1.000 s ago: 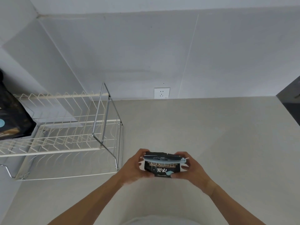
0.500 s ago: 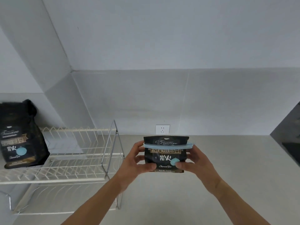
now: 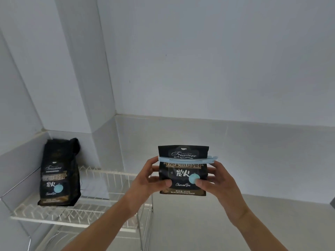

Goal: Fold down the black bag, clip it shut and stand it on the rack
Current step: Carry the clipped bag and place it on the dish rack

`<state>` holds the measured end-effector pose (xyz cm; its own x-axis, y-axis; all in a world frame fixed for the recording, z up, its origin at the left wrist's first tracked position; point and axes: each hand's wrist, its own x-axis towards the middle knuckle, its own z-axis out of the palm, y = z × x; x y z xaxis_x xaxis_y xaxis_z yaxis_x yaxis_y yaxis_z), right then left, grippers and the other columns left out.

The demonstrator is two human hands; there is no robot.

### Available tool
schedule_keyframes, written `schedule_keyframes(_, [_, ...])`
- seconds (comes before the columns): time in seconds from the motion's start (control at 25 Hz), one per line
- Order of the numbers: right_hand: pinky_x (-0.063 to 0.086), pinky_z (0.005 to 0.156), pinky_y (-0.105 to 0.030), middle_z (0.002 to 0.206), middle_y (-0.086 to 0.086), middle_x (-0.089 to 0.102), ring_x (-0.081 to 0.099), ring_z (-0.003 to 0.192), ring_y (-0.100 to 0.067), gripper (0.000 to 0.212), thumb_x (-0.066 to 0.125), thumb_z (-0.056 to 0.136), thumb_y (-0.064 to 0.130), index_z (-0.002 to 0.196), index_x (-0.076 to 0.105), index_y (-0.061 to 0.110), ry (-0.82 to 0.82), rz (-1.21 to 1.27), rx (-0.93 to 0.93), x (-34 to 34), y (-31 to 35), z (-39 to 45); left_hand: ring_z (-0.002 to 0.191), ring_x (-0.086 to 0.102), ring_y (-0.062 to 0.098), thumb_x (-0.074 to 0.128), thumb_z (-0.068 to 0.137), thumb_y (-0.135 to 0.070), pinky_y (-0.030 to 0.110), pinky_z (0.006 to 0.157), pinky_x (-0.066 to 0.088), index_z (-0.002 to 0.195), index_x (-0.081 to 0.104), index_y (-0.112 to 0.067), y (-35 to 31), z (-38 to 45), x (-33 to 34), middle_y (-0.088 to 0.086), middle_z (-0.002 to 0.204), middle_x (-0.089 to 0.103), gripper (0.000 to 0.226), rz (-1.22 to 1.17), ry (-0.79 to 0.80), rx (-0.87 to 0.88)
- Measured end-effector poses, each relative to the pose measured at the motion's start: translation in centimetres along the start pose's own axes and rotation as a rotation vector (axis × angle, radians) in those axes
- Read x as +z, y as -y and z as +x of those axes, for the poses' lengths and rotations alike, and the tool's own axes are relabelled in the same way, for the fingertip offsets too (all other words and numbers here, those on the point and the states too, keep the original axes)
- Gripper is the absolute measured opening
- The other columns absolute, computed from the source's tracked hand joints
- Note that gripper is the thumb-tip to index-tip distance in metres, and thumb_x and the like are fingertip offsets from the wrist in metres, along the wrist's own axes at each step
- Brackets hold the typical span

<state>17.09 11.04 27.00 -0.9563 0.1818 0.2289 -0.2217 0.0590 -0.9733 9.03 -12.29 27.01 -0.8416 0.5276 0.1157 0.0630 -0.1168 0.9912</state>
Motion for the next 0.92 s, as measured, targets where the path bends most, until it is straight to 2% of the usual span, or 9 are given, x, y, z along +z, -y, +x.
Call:
schedule_keyframes(0.2, [0.061, 0.076, -0.039, 0.109, 0.002, 0.074, 0.072, 0.097, -0.022, 0.061, 0.084, 0.059, 0.041, 0.115, 0.062, 0.037, -0.011, 0.028, -0.01, 6.9, 0.4, 1.4, 0.106, 0.066, 0.028, 0.087, 0.062, -0.029, 0.039, 0.084, 0.057, 0.125, 0.053, -0.038, -2.2, -1.6, -7.0, 0.011, 0.12, 0.058, 0.072, 0.075, -0.01, 0.015])
schedule_keyframes(0.4, [0.061, 0.065, -0.026, 0.105, 0.006, 0.075, 0.074, 0.094, -0.019, 0.057, 0.087, 0.059, 0.037, 0.111, 0.063, 0.036, -0.002, 0.059, 0.033, 15.0, -0.2, 2.8, 0.103, 0.068, 0.028, 0.087, 0.063, -0.024, 0.05, 0.092, 0.054, 0.121, 0.055, -0.037, -2.9, -2.6, -15.4, 0.015, 0.115, 0.057, 0.067, 0.133, -0.015, -0.011])
schedule_keyframes(0.52, [0.061, 0.066, -0.025, 0.105, 0.005, 0.076, 0.074, 0.094, -0.018, 0.054, 0.089, 0.064, 0.03, 0.112, 0.064, 0.034, 0.01, 0.059, 0.068, 19.3, -0.6, 3.7, 0.104, 0.067, 0.026, 0.087, 0.062, -0.025, 0.046, 0.09, 0.055, 0.121, 0.055, -0.037, -2.6, -3.1, -20.2, 0.016, 0.114, 0.059, 0.068, 0.168, -0.011, -0.021])
schedule_keyframes(0.64, [0.062, 0.069, -0.026, 0.104, 0.004, 0.076, 0.074, 0.094, -0.017, 0.052, 0.087, 0.067, 0.02, 0.113, 0.063, 0.029, 0.01, 0.032, 0.119, 22.9, -1.3, 4.5, 0.108, 0.065, 0.02, 0.089, 0.064, -0.02, 0.049, 0.093, 0.053, 0.122, 0.055, -0.032, -1.5, -3.4, -24.2, 0.015, 0.112, 0.065, 0.069, 0.203, -0.02, -0.036])
schedule_keyframes(0.76, [0.062, 0.08, -0.036, 0.106, 0.0, 0.077, 0.073, 0.097, -0.019, 0.047, 0.085, 0.071, 0.009, 0.11, 0.063, 0.023, 0.0, -0.01, 0.197, 25.2, -2.7, 5.2, 0.108, 0.063, 0.009, 0.087, 0.067, -0.011, 0.047, 0.092, 0.055, 0.12, 0.054, -0.034, -0.2, -3.6, -26.9, 0.001, 0.108, 0.072, 0.066, 0.358, -0.046, -0.047])
schedule_keyframes(0.84, [0.06, 0.082, -0.035, 0.106, -0.001, 0.077, 0.073, 0.098, -0.019, 0.048, 0.085, 0.069, 0.004, 0.109, 0.064, 0.021, 0.012, -0.055, 0.262, 25.9, -4.0, 5.3, 0.1, 0.065, 0.001, 0.088, 0.065, -0.014, 0.04, 0.088, 0.057, 0.114, 0.051, -0.043, 0.5, -3.7, -27.7, -0.011, 0.101, 0.073, 0.068, 0.519, -0.055, -0.077])
schedule_keyframes(0.92, [0.06, 0.079, -0.03, 0.105, -0.002, 0.077, 0.073, 0.096, -0.016, 0.053, 0.086, 0.065, -0.001, 0.108, 0.065, 0.021, 0.034, -0.092, 0.319, 26.4, -5.3, 5.7, 0.095, 0.067, 0.003, 0.089, 0.063, -0.014, 0.038, 0.085, 0.059, 0.115, 0.05, -0.043, 1.3, -3.7, -28.3, -0.01, 0.098, 0.072, 0.071, 0.589, -0.045, -0.138])
